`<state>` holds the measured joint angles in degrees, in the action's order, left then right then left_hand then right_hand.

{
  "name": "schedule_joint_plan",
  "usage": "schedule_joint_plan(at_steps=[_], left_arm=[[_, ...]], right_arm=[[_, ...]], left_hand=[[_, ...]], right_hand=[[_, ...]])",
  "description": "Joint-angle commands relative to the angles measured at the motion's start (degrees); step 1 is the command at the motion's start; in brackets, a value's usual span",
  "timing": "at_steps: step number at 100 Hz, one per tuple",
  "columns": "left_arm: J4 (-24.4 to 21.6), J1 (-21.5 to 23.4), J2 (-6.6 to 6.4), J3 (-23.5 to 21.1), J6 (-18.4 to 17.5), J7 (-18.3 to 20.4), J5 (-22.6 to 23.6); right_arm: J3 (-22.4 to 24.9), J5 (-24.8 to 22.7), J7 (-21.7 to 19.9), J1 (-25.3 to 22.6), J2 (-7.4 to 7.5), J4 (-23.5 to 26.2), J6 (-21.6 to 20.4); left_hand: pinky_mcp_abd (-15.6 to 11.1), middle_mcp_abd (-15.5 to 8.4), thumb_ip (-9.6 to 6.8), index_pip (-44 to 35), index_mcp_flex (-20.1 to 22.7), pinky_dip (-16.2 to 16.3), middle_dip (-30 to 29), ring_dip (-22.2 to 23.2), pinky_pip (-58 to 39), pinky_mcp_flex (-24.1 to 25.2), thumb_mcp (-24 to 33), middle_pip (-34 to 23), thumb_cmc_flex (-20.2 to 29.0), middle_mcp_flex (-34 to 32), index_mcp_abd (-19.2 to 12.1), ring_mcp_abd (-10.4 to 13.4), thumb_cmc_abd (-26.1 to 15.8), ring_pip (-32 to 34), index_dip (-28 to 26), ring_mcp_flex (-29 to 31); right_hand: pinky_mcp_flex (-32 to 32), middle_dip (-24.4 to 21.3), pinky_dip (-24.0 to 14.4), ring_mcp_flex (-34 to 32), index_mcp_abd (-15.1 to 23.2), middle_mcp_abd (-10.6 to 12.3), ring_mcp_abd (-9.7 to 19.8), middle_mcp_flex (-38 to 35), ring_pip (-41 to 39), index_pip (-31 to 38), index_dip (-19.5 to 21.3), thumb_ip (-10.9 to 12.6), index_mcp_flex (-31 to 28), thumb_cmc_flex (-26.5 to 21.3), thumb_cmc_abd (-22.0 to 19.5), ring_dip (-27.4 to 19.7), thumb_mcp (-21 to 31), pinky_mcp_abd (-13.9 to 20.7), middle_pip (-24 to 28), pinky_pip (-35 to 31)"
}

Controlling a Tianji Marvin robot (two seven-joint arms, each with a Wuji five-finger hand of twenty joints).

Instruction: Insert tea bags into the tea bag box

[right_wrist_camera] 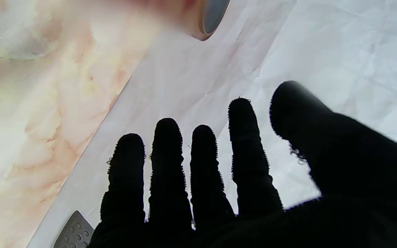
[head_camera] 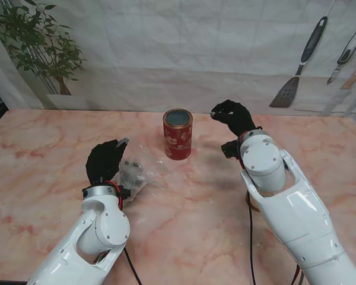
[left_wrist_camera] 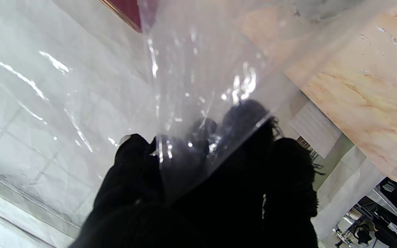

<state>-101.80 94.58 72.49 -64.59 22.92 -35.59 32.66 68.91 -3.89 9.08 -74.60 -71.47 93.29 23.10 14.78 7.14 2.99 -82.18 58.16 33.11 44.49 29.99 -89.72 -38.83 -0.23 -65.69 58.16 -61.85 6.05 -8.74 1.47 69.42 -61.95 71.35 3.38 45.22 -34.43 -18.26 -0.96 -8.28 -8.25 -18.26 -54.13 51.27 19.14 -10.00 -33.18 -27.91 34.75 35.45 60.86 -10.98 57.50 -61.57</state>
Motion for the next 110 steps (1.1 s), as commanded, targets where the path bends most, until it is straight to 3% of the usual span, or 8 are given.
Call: schedule_joint_plan(at_steps=[1,19,33,44,74,110], left_arm=[[-0.8,-0.1,0.03,0.2,-0.1,0.6,0.1],[-1.1,0.0,-0.04,0.5,-0.1,0.6,0.5],[-1.1,0.0,-0.08,0.7,-0.1,0.7,0.6],[-1.1,0.0,-0.08,0.7,-0.1,0.7,0.7],[-1.1,0.0,-0.03,0.5,0.2,0.7,0.5],[-0.7,-0.5,-0.17,0.5,0.3,1.6,0.3]], right_arm=[[0.5,0.1,-0.5,-2.2,0.92,0.7,-1.2],[2.5,-0.2,-0.5,-7.2,1.66,3.0,-6.3],[3.9,-1.8,-4.3,-10.1,3.09,4.4,-9.1],[4.8,-1.4,-5.7,-12.1,3.62,5.0,-11.6],[6.0,-2.3,-5.9,-16.5,4.10,4.5,-16.1],[6.6,1.7,-6.2,-19.5,4.00,1.9,-21.7]], left_hand=[[-2.2,-7.1,-1.60,-2.7,0.5,-0.2,-0.3,0.2,-0.7,-1.0,0.2,0.8,5.8,1.1,1.3,-0.6,-3.3,-0.3,-0.3,1.2],[-2.2,-7.2,-1.60,-2.7,0.5,-0.2,-0.3,0.2,-0.7,-1.0,0.2,0.8,5.8,1.1,1.3,-0.6,-3.3,-0.3,-0.3,1.2],[-2.2,-7.2,-1.61,-2.7,0.5,-0.2,-0.3,0.2,-0.7,-1.0,0.2,0.9,5.9,1.2,1.3,-0.6,-3.3,-0.3,-0.3,1.2],[-2.2,-7.2,-1.60,-2.7,0.5,-0.2,-0.3,0.2,-0.7,-1.0,0.2,0.9,5.8,1.2,1.3,-0.5,-3.3,-0.3,-0.3,1.2],[-2.2,-7.2,-1.59,-2.7,0.5,-0.2,-0.3,0.3,-0.7,-1.0,0.2,0.9,5.8,1.2,1.3,-0.5,-3.4,-0.3,-0.3,1.1],[-2.2,-7.2,-1.59,-2.7,0.5,-0.2,-0.3,0.3,-0.7,-1.0,0.2,0.9,5.7,1.2,1.3,-0.4,-3.4,-0.3,-0.3,1.2]], right_hand=[[-0.4,-2.3,0.9,0.0,0.7,0.0,0.3,1.2,3.4,-2.1,2.2,2.3,1.0,2.2,-1.2,-1.6,1.2,0.2,-2.5,1.5],[-0.6,-5.6,1.8,0.2,-0.2,0.5,1.5,2.2,8.9,-4.8,3.4,2.3,2.7,3.7,-0.4,-4.0,0.9,0.8,-6.1,4.1],[-1.6,-8.1,2.4,3.9,-2.4,1.0,3.2,7.2,16.3,-9.0,2.9,2.3,10.7,6.2,-0.9,-6.8,-0.7,1.8,-9.4,8.3],[-2.2,-9.0,2.4,5.4,-3.4,1.5,3.9,9.3,20.0,-10.2,2.9,2.5,13.5,6.4,-1.0,-8.2,-1.2,2.5,-10.5,10.2],[-3.4,-11.9,3.1,6.7,-3.9,1.8,4.8,9.2,25.3,-11.2,3.2,2.7,14.9,6.7,-1.2,-10.1,-2.4,3.3,-15.4,17.0],[-3.7,-13.0,2.5,7.5,-4.0,2.0,5.1,9.1,28.2,-11.7,3.3,2.7,15.1,6.5,-1.4,-11.4,-2.3,3.9,-17.8,20.1]])
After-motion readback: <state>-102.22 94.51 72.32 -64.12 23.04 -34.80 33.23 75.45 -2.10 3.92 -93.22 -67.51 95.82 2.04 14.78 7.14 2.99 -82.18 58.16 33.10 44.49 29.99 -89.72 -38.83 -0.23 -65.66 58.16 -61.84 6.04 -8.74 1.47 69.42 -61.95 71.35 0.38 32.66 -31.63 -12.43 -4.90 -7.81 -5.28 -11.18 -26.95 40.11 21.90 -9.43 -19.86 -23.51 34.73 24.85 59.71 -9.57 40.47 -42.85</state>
